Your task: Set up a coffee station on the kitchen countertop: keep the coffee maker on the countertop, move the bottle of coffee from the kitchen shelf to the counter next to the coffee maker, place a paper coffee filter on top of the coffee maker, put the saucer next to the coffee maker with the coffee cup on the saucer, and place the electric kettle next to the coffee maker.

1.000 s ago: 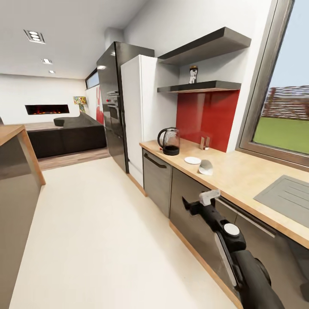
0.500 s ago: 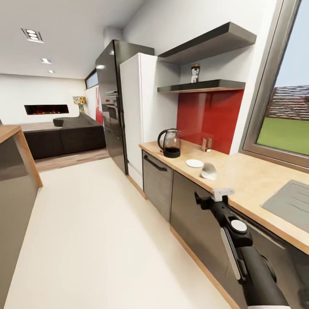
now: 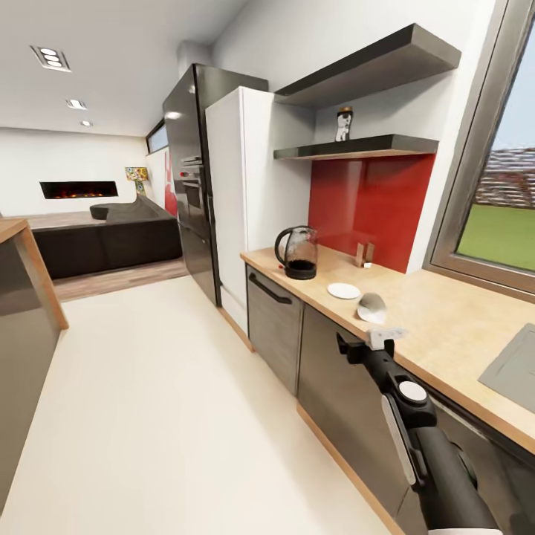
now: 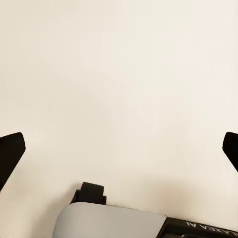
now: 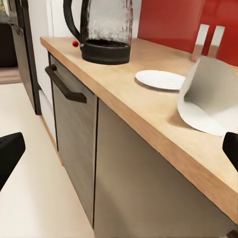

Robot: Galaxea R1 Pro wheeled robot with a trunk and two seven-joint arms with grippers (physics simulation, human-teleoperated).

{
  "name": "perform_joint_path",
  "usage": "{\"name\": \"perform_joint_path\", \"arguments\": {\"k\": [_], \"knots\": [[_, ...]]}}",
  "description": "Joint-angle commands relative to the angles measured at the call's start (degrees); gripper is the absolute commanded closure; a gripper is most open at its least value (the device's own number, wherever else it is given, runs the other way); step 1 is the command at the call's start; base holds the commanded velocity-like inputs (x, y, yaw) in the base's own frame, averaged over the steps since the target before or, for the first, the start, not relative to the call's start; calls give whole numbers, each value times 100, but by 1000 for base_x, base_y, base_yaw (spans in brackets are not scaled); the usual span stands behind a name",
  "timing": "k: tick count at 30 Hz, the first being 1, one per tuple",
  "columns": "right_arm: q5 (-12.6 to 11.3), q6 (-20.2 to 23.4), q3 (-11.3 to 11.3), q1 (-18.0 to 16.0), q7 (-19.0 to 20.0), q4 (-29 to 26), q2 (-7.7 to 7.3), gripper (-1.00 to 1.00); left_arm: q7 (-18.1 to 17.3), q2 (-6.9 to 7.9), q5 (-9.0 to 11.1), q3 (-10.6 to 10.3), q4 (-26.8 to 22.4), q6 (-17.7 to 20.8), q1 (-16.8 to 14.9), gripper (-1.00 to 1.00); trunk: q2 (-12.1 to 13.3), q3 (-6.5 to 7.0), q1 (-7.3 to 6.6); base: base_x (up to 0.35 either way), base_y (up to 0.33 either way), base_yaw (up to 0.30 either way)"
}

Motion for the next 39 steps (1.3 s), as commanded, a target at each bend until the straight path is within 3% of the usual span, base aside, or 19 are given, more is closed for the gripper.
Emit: {"name": "perform_joint_path", "arguments": {"k": [1,12,17,19,39], "knots": [[62,29,-15,-5,53,-5,8,-100,-1,-3,43,9,-8,-2,2,-100,-3,-5,3,263,83,0],[67,28,-15,-10,29,8,9,-100,-2,-3,43,9,-8,-2,2,-100,-3,-5,3,207,59,0],[26,22,-7,-14,-684,115,10,-100,-2,-3,43,9,-8,-2,2,-100,-3,-5,3,17,4,0],[-14,21,-4,-45,-779,141,10,-100,-3,-3,43,9,-8,-2,2,-100,-3,-5,3,4,1,0],[-79,11,-2,-125,-878,240,11,-100,-3,-3,43,9,-8,-2,2,-100,-3,-5,3,80,0,0]]}}
